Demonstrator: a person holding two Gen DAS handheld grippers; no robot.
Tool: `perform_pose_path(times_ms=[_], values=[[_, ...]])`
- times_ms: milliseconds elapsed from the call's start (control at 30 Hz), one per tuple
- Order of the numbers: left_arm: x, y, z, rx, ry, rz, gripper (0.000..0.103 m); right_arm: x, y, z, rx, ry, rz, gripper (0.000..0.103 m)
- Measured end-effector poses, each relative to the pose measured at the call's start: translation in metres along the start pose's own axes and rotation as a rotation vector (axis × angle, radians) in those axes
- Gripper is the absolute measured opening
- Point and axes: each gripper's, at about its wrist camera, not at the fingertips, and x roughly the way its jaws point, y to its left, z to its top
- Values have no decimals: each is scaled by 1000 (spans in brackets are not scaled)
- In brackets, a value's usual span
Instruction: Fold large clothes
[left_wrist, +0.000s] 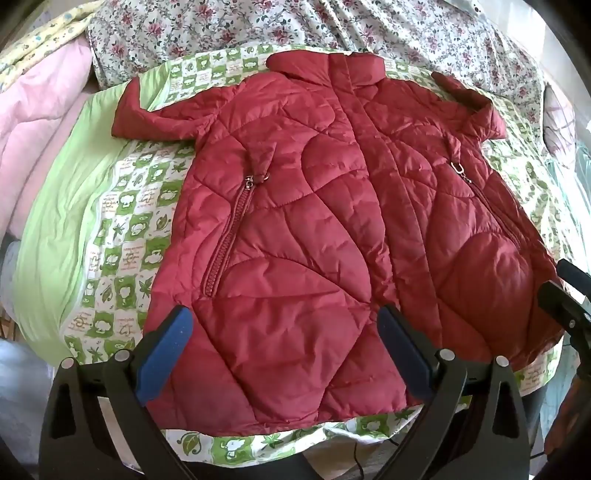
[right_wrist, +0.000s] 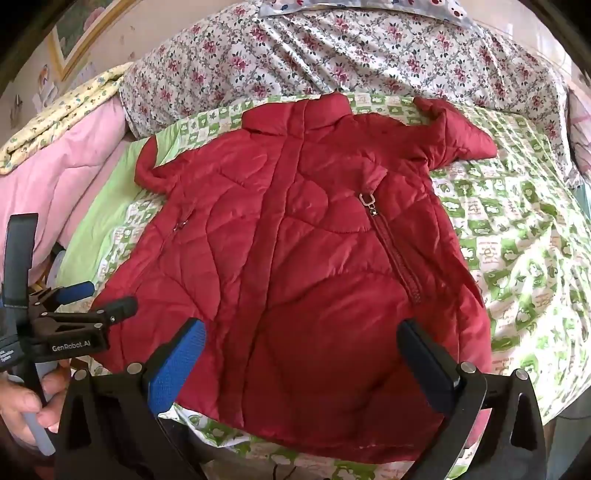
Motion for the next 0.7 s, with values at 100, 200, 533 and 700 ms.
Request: perform_pose_path(times_ms=[100, 200, 533, 700], values=[[0, 0, 1, 1, -2, 0, 100, 1, 0, -1, -2, 2, 0, 103], [1, -2, 2, -8, 4, -5, 100, 1, 1, 0, -4, 2, -1, 103], [-3, 3, 6, -2, -19, -9, 100, 3, 2, 0, -11, 5, 5, 103], [-3, -2, 4, 3, -20, -10, 100, 4, 2, 0, -8, 7, 8, 103]])
